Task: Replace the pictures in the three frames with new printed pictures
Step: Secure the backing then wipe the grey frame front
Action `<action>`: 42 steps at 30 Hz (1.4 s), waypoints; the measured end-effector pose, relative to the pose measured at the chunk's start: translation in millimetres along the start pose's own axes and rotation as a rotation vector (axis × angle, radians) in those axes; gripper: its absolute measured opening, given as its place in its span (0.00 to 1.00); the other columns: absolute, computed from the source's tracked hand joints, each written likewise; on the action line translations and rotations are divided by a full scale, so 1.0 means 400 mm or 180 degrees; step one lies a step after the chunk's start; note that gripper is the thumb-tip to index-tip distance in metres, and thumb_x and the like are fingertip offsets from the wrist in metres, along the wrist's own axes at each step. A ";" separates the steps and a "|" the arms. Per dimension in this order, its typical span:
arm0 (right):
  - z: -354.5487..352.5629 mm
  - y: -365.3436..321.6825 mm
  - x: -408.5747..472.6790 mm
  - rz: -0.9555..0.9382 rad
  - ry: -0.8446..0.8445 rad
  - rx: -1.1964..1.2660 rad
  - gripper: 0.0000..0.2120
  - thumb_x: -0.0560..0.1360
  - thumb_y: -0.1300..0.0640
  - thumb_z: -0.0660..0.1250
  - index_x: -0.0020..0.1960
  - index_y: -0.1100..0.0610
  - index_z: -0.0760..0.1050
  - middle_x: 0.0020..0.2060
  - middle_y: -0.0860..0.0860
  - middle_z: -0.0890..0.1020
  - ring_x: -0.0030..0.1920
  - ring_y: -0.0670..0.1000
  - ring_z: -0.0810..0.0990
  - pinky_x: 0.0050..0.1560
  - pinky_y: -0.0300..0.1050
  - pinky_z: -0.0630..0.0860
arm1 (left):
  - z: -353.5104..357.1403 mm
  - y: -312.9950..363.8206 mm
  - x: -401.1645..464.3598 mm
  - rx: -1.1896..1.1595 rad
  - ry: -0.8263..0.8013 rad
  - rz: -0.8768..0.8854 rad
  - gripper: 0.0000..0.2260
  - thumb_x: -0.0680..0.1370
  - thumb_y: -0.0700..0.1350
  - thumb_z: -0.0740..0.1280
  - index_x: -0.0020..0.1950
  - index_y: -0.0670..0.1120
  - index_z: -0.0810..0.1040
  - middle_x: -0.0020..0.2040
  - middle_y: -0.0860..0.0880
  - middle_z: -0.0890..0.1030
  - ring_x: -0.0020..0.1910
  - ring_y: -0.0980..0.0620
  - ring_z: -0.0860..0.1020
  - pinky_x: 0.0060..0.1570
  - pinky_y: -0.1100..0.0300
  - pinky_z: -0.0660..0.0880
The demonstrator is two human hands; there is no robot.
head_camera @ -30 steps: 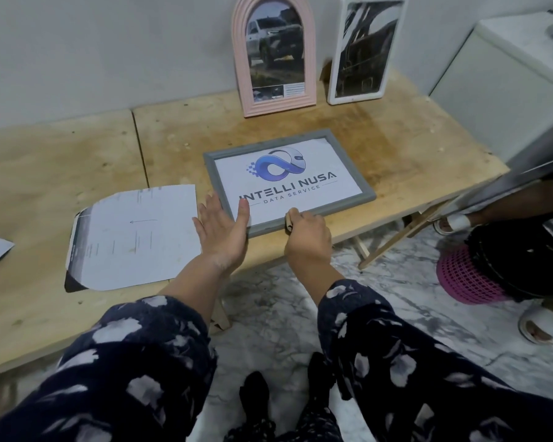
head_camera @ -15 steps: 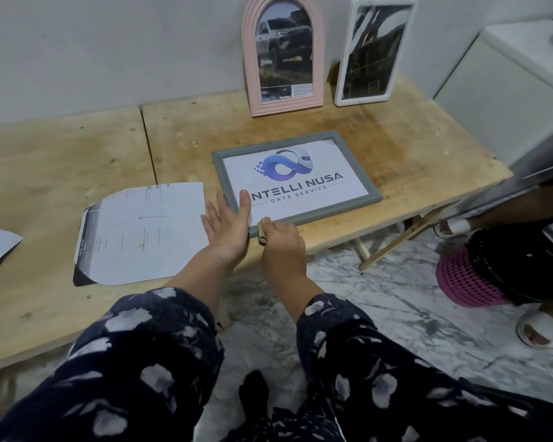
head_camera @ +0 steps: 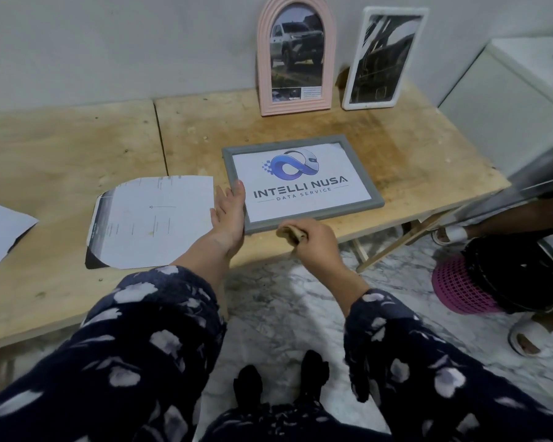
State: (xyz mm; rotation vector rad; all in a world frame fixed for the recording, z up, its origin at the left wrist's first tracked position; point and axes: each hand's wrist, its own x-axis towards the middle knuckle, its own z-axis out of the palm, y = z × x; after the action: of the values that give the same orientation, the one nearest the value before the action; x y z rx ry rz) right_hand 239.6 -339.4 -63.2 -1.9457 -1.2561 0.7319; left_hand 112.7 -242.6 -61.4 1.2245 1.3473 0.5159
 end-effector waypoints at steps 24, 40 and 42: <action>-0.160 -0.141 0.545 0.0638 -0.1065 0.0505 0.11 0.70 0.49 0.61 0.40 0.54 0.79 0.46 0.61 0.84 0.40 0.56 0.80 0.44 0.49 0.75 | -0.040 0.138 0.232 0.1618 0.0956 -0.0229 0.12 0.76 0.43 0.63 0.57 0.40 0.73 0.55 0.41 0.77 0.51 0.41 0.76 0.45 0.54 0.72; 0.106 -0.169 0.675 -0.1971 -0.1522 -0.1982 0.11 0.76 0.57 0.62 0.49 0.49 0.82 0.48 0.53 0.80 0.52 0.59 0.77 0.45 0.43 0.63 | 0.017 0.157 0.303 0.2288 0.1957 -0.0951 0.10 0.75 0.50 0.65 0.53 0.48 0.76 0.49 0.47 0.79 0.47 0.44 0.78 0.38 0.57 0.69; 0.103 -0.171 0.674 -0.2142 -0.1519 -0.2155 0.11 0.77 0.58 0.61 0.49 0.50 0.82 0.47 0.53 0.80 0.54 0.58 0.75 0.51 0.46 0.66 | 0.022 0.162 0.306 0.2313 0.1989 -0.1079 0.10 0.75 0.50 0.65 0.53 0.47 0.76 0.50 0.46 0.79 0.47 0.44 0.77 0.38 0.57 0.67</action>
State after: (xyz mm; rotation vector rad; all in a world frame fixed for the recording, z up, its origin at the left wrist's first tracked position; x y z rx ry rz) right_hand 271.9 -60.3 -56.5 -1.6538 -2.5411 0.4465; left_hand 171.9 -117.2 -61.4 1.4100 2.3637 0.1527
